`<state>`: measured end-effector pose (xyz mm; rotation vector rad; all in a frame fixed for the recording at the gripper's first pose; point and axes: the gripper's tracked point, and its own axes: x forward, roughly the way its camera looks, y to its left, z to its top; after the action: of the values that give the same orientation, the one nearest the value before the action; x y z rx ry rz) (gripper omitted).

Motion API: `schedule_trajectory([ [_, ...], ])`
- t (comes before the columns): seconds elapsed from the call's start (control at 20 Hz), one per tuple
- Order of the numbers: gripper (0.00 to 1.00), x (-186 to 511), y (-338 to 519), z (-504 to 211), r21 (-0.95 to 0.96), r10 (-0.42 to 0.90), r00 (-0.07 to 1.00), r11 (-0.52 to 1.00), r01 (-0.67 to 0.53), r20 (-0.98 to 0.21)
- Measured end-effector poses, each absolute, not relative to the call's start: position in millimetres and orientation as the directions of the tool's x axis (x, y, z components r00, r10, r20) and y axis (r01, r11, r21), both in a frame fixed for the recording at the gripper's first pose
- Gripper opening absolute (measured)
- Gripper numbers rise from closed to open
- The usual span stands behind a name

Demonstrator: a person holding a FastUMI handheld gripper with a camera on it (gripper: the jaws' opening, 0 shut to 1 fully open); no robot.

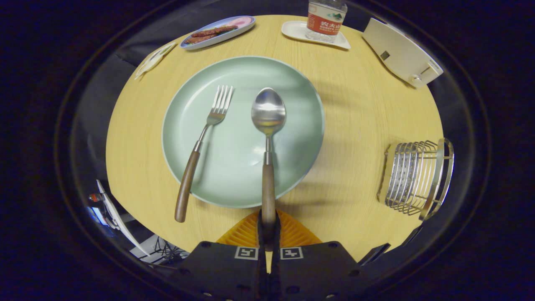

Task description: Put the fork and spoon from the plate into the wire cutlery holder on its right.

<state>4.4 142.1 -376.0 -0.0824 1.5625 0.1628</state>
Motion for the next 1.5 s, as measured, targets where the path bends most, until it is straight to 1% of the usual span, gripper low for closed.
schedule_trajectory([
  [0.05, 0.01, 4.0, 140.8, -370.8, 0.062, 0.064, 0.004, 0.986, -0.153, -0.998],
  [0.25, 0.0, 2.8, 137.0, -341.5, 0.123, 0.128, 0.033, 0.983, -0.139, -0.991],
  [0.5, 0.01, 6.7, 118.7, -279.9, 0.192, 0.206, 0.105, 0.973, -0.131, -0.973],
  [0.6, 0.01, 6.3, 93.9, -251.3, 0.177, 0.193, 0.137, 0.977, -0.122, -0.972],
  [0.7, 0.01, 6.6, 63.1, -224.3, 0.166, 0.179, 0.167, 0.982, -0.084, -0.97],
  [0.8, 0.0, 4.0, 35.7, -208.8, 0.159, 0.161, 0.171, 0.987, -0.031, -0.972],
  [0.95, 0.0, -6.4, -3.0, -202.9, 0.14, 0.133, 0.138, 0.989, 0.042, -0.981],
  [1.15, 0.0, -17.0, -29.4, -216.9, 0.138, 0.127, 0.082, 0.981, 0.134, -0.988],
  [1.3, 0.0, -26.0, -37.6, -224.2, 0.115, 0.111, 0.036, 0.98, 0.16, -0.993],
  [1.45, 0.01, -22.2, -38.3, -227.1, 0.119, 0.117, 0.018, 0.976, 0.181, -0.993],
  [1.5, 0.03, -21.4, -39.2, -229.9, 0.11, 0.11, 0.011, 0.976, 0.188, -0.994],
])
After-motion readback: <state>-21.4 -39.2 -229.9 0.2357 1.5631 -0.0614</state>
